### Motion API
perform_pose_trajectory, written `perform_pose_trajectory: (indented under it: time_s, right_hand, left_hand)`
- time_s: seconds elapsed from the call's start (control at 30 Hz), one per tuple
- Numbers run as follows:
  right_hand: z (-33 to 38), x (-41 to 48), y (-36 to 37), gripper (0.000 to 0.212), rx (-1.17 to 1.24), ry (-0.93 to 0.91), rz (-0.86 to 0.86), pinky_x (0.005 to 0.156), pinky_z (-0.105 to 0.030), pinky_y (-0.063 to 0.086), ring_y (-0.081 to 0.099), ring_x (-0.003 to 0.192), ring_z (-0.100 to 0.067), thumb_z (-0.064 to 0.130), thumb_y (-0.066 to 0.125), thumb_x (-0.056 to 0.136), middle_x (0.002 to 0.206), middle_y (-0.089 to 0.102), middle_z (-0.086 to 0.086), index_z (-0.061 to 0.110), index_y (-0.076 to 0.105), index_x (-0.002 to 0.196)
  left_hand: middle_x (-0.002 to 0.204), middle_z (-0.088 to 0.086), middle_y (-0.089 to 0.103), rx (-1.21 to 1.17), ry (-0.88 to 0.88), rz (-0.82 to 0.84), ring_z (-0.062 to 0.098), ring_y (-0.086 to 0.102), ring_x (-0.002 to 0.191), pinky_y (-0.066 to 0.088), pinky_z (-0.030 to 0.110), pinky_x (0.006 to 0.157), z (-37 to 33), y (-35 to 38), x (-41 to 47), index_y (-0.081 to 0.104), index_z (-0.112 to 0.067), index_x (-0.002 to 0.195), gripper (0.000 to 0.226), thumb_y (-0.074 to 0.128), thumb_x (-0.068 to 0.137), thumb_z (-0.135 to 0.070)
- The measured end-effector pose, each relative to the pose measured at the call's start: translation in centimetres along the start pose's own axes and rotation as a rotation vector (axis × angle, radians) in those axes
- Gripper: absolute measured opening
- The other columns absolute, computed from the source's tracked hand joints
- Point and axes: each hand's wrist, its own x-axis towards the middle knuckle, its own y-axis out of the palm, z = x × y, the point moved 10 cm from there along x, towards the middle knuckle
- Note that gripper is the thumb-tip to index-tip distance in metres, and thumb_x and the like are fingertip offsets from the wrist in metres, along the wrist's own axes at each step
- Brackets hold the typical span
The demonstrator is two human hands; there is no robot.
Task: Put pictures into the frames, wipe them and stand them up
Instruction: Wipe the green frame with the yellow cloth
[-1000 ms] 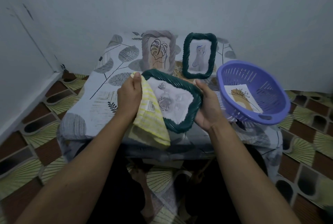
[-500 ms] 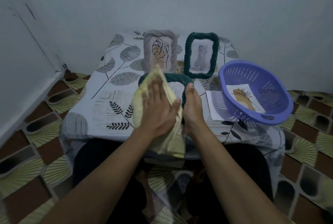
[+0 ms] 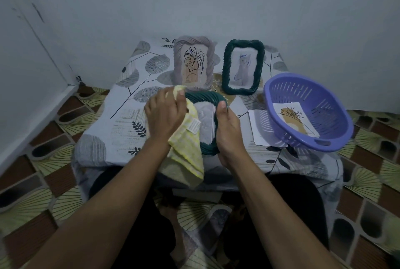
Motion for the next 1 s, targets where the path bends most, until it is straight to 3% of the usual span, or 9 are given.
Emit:
perform_pose_trajectory:
  time_s: [0.1, 0.2, 0.37, 0.47, 0.53, 0.63, 0.77, 0.87, 1.0]
  right_hand:
    - [0.2, 0.4, 0.8, 0.039, 0.052, 0.004, 0.039, 0.096, -0.044, 0.054, 0.069, 0.107, -0.026, 0.042, 0.039, 0.106, 0.112, 0.073, -0.014, 0.016, 0.067, 0.110]
    - [0.1, 0.4, 0.8, 0.033, 0.071, 0.003, 0.055, 0.088, -0.031, 0.056, 0.070, 0.100, -0.018, 0.033, 0.038, 0.107, 0.106, 0.073, -0.008, 0.016, 0.066, 0.108]
    - [1.0, 0.4, -0.7, 0.034, 0.031, -0.002, 0.022, 0.096, -0.040, 0.052, 0.068, 0.106, -0.020, 0.034, 0.037, 0.107, 0.105, 0.074, -0.002, 0.020, 0.068, 0.105]
    - [1.4, 0.3, -1.3, 0.035, 0.042, -0.005, 0.019, 0.099, -0.044, 0.053, 0.067, 0.110, -0.024, 0.035, 0.038, 0.107, 0.110, 0.073, -0.007, 0.016, 0.067, 0.106]
    - [1.3, 0.2, -1.0, 0.037, 0.057, 0.005, 0.021, 0.099, -0.050, 0.052, 0.067, 0.111, -0.029, 0.037, 0.038, 0.107, 0.112, 0.073, -0.013, 0.012, 0.067, 0.107]
    - [0.9, 0.3, -0.1, 0.040, 0.055, 0.021, 0.001, 0.101, -0.052, 0.050, 0.067, 0.111, -0.029, 0.039, 0.039, 0.107, 0.112, 0.072, -0.013, 0.011, 0.067, 0.112]
    - [1.4, 1.1, 0.2, 0.037, 0.079, 0.036, 0.017, 0.097, -0.043, 0.054, 0.071, 0.102, -0.020, 0.033, 0.038, 0.108, 0.102, 0.076, -0.003, 0.015, 0.070, 0.106]
    - [1.7, 1.6, -0.5, 0.039, 0.117, 0.044, 0.024, 0.100, -0.042, 0.052, 0.069, 0.108, -0.021, 0.034, 0.037, 0.108, 0.111, 0.075, -0.007, 0.012, 0.069, 0.113]
    - [1.2, 1.5, -1.3, 0.046, 0.121, 0.072, -0.014, 0.104, -0.052, 0.049, 0.067, 0.114, -0.026, 0.044, 0.040, 0.105, 0.118, 0.072, -0.010, 0.009, 0.065, 0.121]
  left_hand:
    - [0.128, 0.006, 0.062, -0.017, 0.335, -0.018, 0.031, 0.053, 0.119, 0.034, 0.051, 0.104, -5.5, -0.6, -1.7, 0.059, -0.016, 0.131, 0.058, 0.019, 0.101, -0.043]
    - [0.138, -0.011, 0.052, -0.017, 0.516, 0.050, 0.016, 0.046, 0.127, 0.028, 0.045, 0.109, -8.1, -0.1, -3.0, 0.048, -0.032, 0.141, 0.050, 0.016, 0.104, -0.041]
    - [0.109, 0.015, 0.066, 0.003, 0.300, 0.010, 0.035, 0.060, 0.103, 0.037, 0.052, 0.096, -3.9, -0.4, 0.1, 0.064, -0.008, 0.119, 0.063, 0.021, 0.099, -0.050]
    - [0.128, 0.021, 0.058, -0.026, -0.115, 0.136, 0.039, 0.050, 0.122, 0.031, 0.049, 0.104, 1.4, 0.8, 1.6, 0.056, -0.004, 0.129, 0.063, 0.020, 0.104, -0.049]
    - [0.133, 0.022, 0.054, -0.098, -0.203, 0.171, 0.040, 0.046, 0.127, 0.031, 0.049, 0.104, 2.3, 1.5, 1.5, 0.053, -0.004, 0.133, 0.055, 0.023, 0.107, -0.042]
    - [0.140, 0.024, 0.052, -0.118, -0.011, 0.116, 0.042, 0.043, 0.133, 0.030, 0.050, 0.109, -0.9, 1.3, 0.3, 0.049, -0.007, 0.142, 0.069, 0.019, 0.096, -0.050]
    - [0.167, 0.000, 0.005, -0.170, 0.345, 0.226, 0.022, -0.005, 0.153, -0.004, 0.045, 0.121, -6.2, 2.0, -3.9, 0.002, -0.039, 0.152, 0.058, 0.013, 0.098, -0.057]
    - [0.166, -0.005, -0.011, -0.136, 0.575, 0.293, 0.019, -0.018, 0.152, -0.007, 0.047, 0.123, -6.7, 2.4, -6.8, -0.008, -0.043, 0.154, 0.055, 0.009, 0.103, -0.053]
    - [0.161, -0.014, -0.025, 0.013, 0.388, 0.256, 0.018, -0.020, 0.151, -0.007, 0.052, 0.122, -1.4, 2.9, -4.5, -0.024, -0.053, 0.146, 0.054, 0.000, 0.098, -0.063]
